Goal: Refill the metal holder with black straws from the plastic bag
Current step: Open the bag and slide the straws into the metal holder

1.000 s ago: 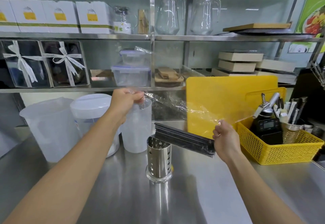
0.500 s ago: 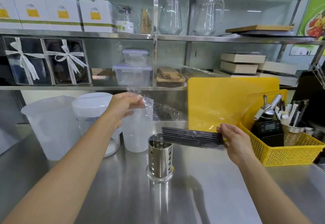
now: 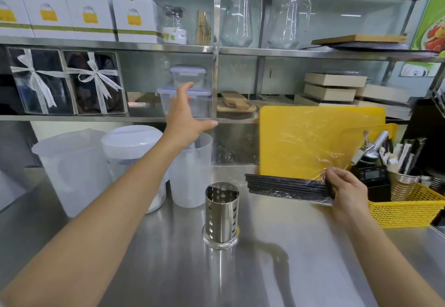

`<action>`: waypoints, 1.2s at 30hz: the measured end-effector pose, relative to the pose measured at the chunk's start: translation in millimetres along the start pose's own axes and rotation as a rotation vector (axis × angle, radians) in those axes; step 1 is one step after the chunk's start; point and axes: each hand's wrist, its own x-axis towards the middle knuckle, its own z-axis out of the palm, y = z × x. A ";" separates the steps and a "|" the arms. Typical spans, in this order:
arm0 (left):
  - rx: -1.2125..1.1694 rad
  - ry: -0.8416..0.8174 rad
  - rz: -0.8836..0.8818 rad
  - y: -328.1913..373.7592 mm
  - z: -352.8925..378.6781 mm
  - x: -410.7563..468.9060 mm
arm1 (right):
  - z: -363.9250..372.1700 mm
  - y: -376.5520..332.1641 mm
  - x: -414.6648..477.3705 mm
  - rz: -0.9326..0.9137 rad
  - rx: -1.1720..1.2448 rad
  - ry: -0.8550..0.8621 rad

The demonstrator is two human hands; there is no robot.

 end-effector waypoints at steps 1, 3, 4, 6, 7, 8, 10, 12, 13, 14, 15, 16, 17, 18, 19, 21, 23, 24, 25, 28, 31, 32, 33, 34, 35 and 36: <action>0.097 -0.007 0.046 1.7 3.7 -0.4 | -1.6 -0.6 0.9 0.001 -0.015 0.002; 0.278 -0.038 0.112 4.2 12.7 -0.9 | -4.1 -1.8 2.5 0.001 -0.047 0.005; 0.340 -0.064 0.140 5.1 17.5 -0.8 | -5.1 -2.3 2.9 0.000 -0.065 0.005; 0.401 -0.128 0.191 5.5 26.4 0.2 | -6.2 -3.2 3.1 -0.004 -0.103 0.003; 0.403 -0.164 0.210 5.7 30.6 0.2 | -6.6 -3.4 3.0 -0.008 -0.122 -0.003; 0.394 -0.195 0.223 5.5 35.0 0.4 | -7.0 -3.6 3.1 -0.015 -0.143 -0.009; 0.410 -0.209 0.248 5.7 44.6 1.4 | -7.9 -3.5 4.0 -0.035 -0.185 -0.021; 0.509 -0.165 0.279 4.1 55.4 4.3 | -8.6 -3.5 5.5 -0.052 -0.215 -0.033; 0.539 -0.152 0.277 3.4 59.9 6.3 | -9.1 -3.3 6.7 -0.056 -0.222 -0.039; 0.543 -0.151 0.262 3.8 63.1 7.9 | -10.1 -3.0 7.9 -0.059 -0.224 -0.046; 0.527 -0.157 0.246 4.7 65.4 9.8 | -11.7 -3.0 9.2 -0.061 -0.232 -0.055; 0.509 -0.165 0.239 5.7 67.1 12.1 | -13.4 -3.3 10.1 -0.061 -0.241 -0.068; 0.496 -0.167 0.238 6.8 67.7 14.0 | -15.7 -3.3 10.9 -0.059 -0.243 -0.083; 0.487 -0.166 0.238 7.2 68.1 16.0 | -17.9 -3.7 11.3 -0.056 -0.240 -0.098; 0.476 -0.172 0.237 7.6 67.8 17.9 | -20.2 -3.9 12.2 -0.053 -0.235 -0.106; 0.431 -0.215 0.226 10.1 66.5 19.6 | -23.7 -4.2 14.4 -0.050 -0.244 -0.112; 0.392 -0.245 0.221 13.5 66.5 18.2 | -26.1 -3.4 18.1 -0.055 -0.263 -0.116; 0.382 -0.246 0.217 14.2 67.2 17.5 | -26.5 -3.1 19.8 -0.056 -0.270 -0.116; 0.367 -0.239 0.210 13.6 68.0 17.3 | -26.0 -3.4 21.4 -0.055 -0.276 -0.113; 0.319 -0.222 0.176 6.1 68.7 18.9 | -20.4 -7.8 24.2 -0.073 -0.299 -0.089; 0.310 -0.215 0.150 -5.1 65.8 22.5 | -12.2 -13.6 28.8 -0.148 -0.377 -0.069; 0.303 -0.209 0.146 -8.1 64.2 23.3 | -9.4 -15.8 30.0 -0.161 -0.383 -0.067; 0.298 -0.207 0.142 -11.0 62.8 24.2 | -6.7 -17.7 31.1 -0.171 -0.378 -0.062; 0.292 -0.209 0.138 -14.0 61.5 25.1 | -4.5 -19.4 32.0 -0.179 -0.370 -0.059; 0.286 -0.208 0.135 -17.1 60.1 26.4 | -2.2 -21.0 32.8 -0.188 -0.367 -0.058; 0.284 -0.208 0.130 -20.2 58.9 27.5 | 0.1 -22.6 33.1 -0.196 -0.365 -0.061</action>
